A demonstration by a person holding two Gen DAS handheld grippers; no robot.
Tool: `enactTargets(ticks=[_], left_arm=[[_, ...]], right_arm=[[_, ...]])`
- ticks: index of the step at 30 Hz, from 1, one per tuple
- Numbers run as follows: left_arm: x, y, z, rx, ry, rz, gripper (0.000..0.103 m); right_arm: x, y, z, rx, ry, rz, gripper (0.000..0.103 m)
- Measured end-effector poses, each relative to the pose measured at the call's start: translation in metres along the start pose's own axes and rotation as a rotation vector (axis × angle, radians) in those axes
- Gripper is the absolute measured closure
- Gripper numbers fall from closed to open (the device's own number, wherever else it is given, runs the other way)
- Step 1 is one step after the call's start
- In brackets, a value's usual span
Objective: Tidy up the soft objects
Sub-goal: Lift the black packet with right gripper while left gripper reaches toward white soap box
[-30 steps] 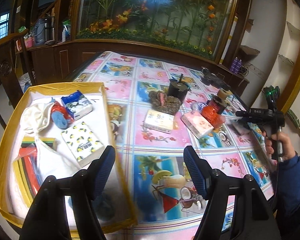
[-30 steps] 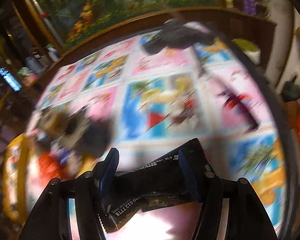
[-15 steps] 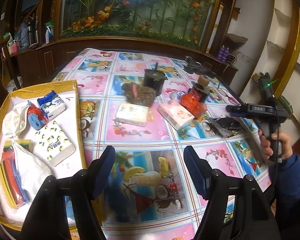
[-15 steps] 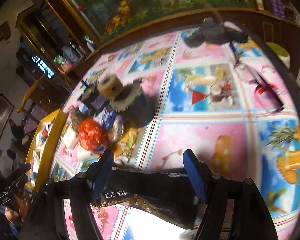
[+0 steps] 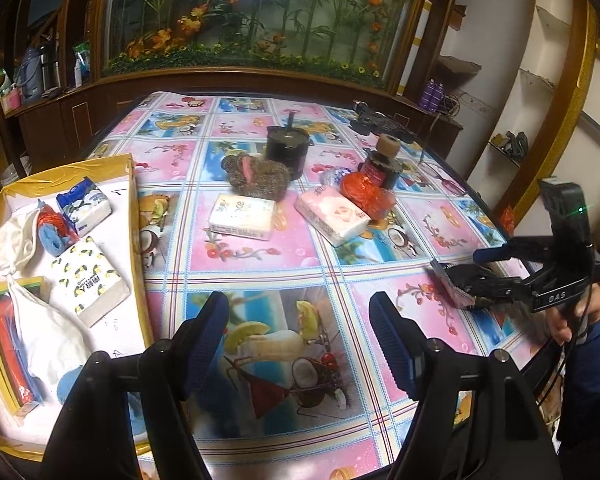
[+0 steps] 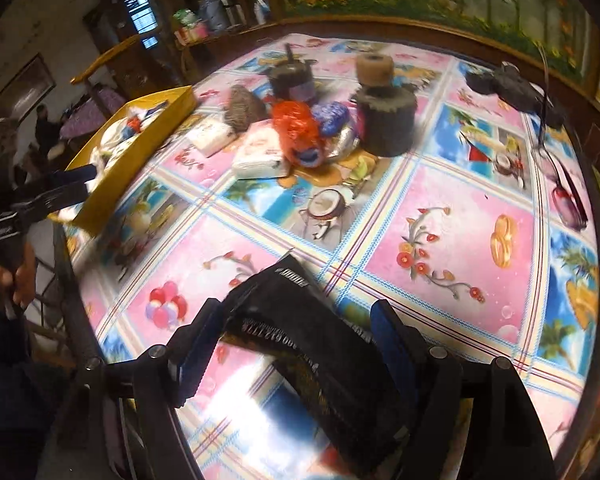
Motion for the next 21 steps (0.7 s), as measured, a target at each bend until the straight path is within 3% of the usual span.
enactTargets(ticks=[5, 8, 10, 12, 15, 18, 21], left_arm=[[0.001, 0.0, 0.002, -0.002, -0.002, 0.008, 0.031], [0.003, -0.002, 0.004, -0.014, 0.007, 0.022, 0.031], [0.004, -0.003, 0.005, -0.023, 0.005, 0.023, 0.031], [0.004, -0.007, 0.005, -0.04, 0.011, 0.029, 0.026], [0.001, -0.018, 0.0, -0.061, 0.057, 0.04, 0.021], [0.0, -0.036, -0.011, -0.083, 0.084, 0.028, 0.021], [-0.004, -0.06, -0.025, -0.109, 0.06, -0.054, 0.021]], right_arm=[[-0.005, -0.004, 0.007, -0.07, 0.164, 0.041, 0.021], [0.0, -0.026, 0.012, -0.127, 0.182, -0.001, 0.024], [0.0, -0.035, 0.014, -0.135, 0.203, 0.032, 0.044], [-0.001, -0.035, 0.007, -0.13, 0.155, 0.021, 0.054], [0.003, -0.034, -0.017, -0.037, 0.042, 0.074, 0.056], [0.024, -0.028, -0.051, 0.098, -0.193, 0.071, 0.056], [0.049, -0.021, -0.077, 0.257, -0.329, 0.082, 0.056]])
Point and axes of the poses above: each gripper's, at about its wrist camera, not at the fingertips, and y roughly against the way its jaws point, x to its right, z to its underside, the point moved 5 cm from there along -y, roughly the way its jaws point, and after that the axes turned 9 degrees about x, right-handed, at the moved point
